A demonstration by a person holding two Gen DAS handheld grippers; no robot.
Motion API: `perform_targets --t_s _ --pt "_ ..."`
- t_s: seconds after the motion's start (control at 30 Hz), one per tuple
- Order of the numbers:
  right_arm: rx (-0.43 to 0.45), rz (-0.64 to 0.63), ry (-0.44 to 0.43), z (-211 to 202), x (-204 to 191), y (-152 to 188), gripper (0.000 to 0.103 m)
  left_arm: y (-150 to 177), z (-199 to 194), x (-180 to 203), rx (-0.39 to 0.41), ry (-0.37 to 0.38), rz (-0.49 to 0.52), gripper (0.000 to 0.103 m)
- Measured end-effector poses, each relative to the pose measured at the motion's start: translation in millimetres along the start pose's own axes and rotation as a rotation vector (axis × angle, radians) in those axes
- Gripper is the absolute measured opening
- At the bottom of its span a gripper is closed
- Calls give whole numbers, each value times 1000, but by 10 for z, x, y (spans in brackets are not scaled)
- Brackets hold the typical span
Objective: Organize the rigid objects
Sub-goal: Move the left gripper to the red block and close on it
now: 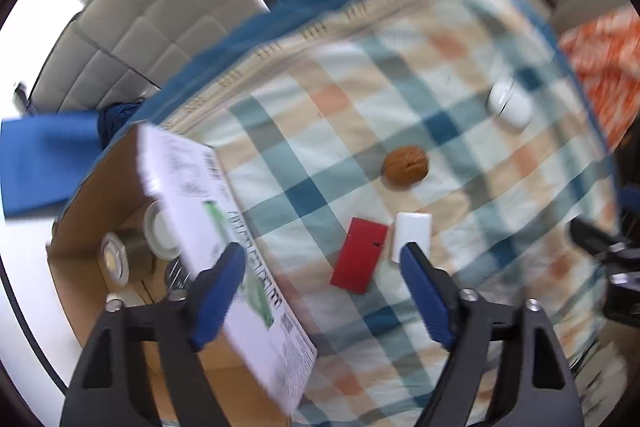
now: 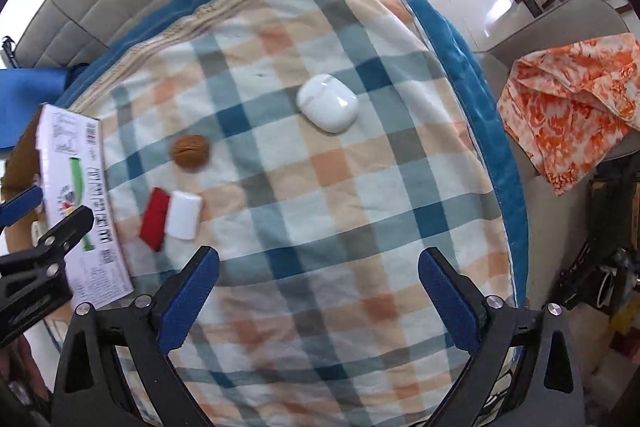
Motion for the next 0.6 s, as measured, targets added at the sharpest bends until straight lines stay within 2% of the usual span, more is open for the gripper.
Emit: perform_targets --t_s 0.17,0.33,0.5,0.57,0.6 --pt "-31 5 -1 257 111 -131 101 -26 578 68 -165 -40 72 72" --pt "-34 -1 -16 330 97 -234 101 59 905 104 -262 -49 90 72" --pt "-34 -16 -18 371 86 -337 101 76 973 202 -273 -7 98 72" --pt "-40 -12 -23 387 107 -375 101 119 1032 253 -302 13 112 69" --pt "-41 -11 -24 388 118 -397 101 160 1080 275 -317 24 116 62"
Point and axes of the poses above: each gripper's, at about its wrist camera, not at the fingertips, and z roughly the way its jaws point, x to its right, y to its underside, the point moved 4 cm from there along z, roughly the way its jaws point, and after that the axes turned 6 degrees about z, right-handed, at the moved point
